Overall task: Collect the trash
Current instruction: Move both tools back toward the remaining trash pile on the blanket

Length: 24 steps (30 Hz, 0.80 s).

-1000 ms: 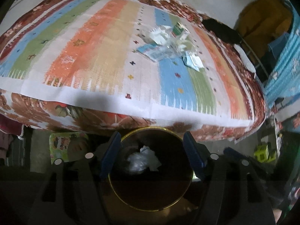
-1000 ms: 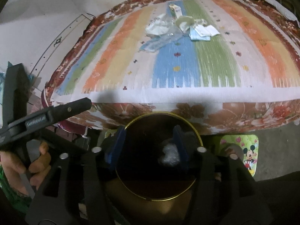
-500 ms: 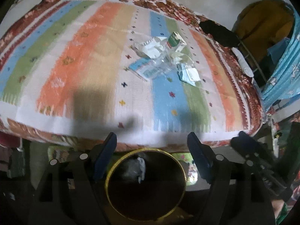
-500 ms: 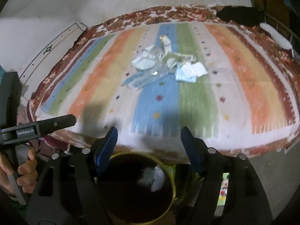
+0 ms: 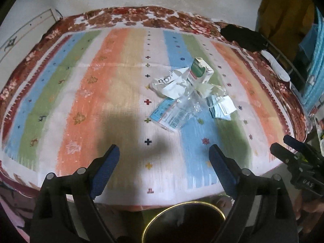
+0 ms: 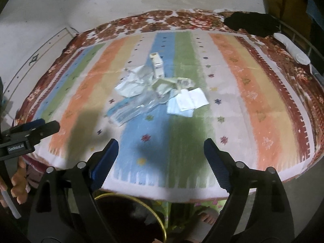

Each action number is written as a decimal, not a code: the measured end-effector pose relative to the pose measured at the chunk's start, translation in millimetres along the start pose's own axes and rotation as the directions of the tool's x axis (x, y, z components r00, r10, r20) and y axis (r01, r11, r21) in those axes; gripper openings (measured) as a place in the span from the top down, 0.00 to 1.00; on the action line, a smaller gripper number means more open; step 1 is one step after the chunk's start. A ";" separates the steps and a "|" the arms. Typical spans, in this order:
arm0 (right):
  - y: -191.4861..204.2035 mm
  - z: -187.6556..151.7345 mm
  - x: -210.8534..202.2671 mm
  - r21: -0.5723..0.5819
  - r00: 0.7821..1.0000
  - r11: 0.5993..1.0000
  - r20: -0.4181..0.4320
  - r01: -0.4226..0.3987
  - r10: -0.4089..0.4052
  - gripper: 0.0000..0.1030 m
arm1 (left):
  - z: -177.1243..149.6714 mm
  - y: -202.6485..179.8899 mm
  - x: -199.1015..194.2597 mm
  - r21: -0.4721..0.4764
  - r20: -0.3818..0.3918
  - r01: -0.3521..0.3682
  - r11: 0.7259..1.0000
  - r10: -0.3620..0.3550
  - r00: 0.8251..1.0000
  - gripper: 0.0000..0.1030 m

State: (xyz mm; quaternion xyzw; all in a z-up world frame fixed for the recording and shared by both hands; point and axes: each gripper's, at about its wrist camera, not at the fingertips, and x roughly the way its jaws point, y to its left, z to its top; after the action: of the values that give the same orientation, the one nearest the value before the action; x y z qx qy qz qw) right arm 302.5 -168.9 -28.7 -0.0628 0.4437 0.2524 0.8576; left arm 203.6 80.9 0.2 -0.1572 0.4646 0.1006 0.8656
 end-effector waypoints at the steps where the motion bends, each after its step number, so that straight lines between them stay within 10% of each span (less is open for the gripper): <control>1: -1.0 2.4 2.5 0.006 1.000 1.000 0.000 -0.002 0.002 0.19 | 1.7 0.2 3.8 -0.005 -0.008 0.008 1.000 -0.008 1.000 0.13; 24: -28.3 52.0 81.3 0.004 0.999 1.000 0.022 0.026 -0.026 0.09 | 38.9 -12.2 79.7 0.154 -0.059 0.076 0.985 -0.068 0.996 0.06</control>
State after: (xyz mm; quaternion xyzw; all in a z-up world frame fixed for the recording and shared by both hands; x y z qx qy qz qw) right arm 393.2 -145.5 -65.4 -0.0640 0.4338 0.2412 0.8658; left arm 281.2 86.0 -44.1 -0.1083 0.4879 0.0283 0.8657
